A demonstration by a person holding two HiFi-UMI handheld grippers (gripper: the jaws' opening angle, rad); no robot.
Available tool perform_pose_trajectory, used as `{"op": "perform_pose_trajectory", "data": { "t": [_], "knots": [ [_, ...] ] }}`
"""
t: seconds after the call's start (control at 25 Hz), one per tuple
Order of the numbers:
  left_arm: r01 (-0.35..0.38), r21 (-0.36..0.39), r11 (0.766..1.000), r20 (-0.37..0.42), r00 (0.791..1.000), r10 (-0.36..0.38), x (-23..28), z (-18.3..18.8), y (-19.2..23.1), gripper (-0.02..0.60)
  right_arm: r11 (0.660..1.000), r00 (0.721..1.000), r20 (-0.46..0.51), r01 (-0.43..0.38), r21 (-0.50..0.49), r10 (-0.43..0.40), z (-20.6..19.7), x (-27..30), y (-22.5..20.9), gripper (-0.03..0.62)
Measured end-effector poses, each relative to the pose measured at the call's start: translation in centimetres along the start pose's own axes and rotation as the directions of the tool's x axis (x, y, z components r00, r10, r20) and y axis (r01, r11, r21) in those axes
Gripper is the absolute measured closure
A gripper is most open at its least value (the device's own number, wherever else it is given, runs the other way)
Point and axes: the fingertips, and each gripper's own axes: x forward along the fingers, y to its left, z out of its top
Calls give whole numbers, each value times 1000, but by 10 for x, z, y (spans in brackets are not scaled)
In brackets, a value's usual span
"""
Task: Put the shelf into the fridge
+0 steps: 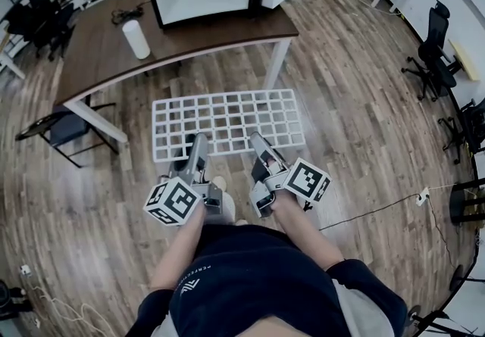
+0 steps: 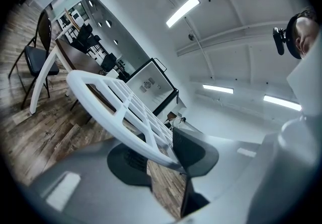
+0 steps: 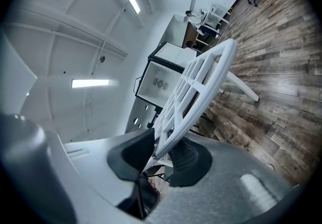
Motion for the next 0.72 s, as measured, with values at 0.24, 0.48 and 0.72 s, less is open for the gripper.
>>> {"op": "perform_pose_trajectory", "data": {
  "t": [0.24,0.48,0.72],
  "knots": [
    [6,-31,999,-8,1000,-7,35,-1,19,442,1000,1000,0,22,-13,-22,17,28,-15,510],
    [-14,-5,1000,-13,1000,14,77,23,40,442,1000,1000,-21,20,-5,-20,37,78,-22,508],
    [-30,1,1000,1,1000,30,113,46,62,440,1000,999,-46,23,-4,-23,53,127,-24,507]
  ]
}}
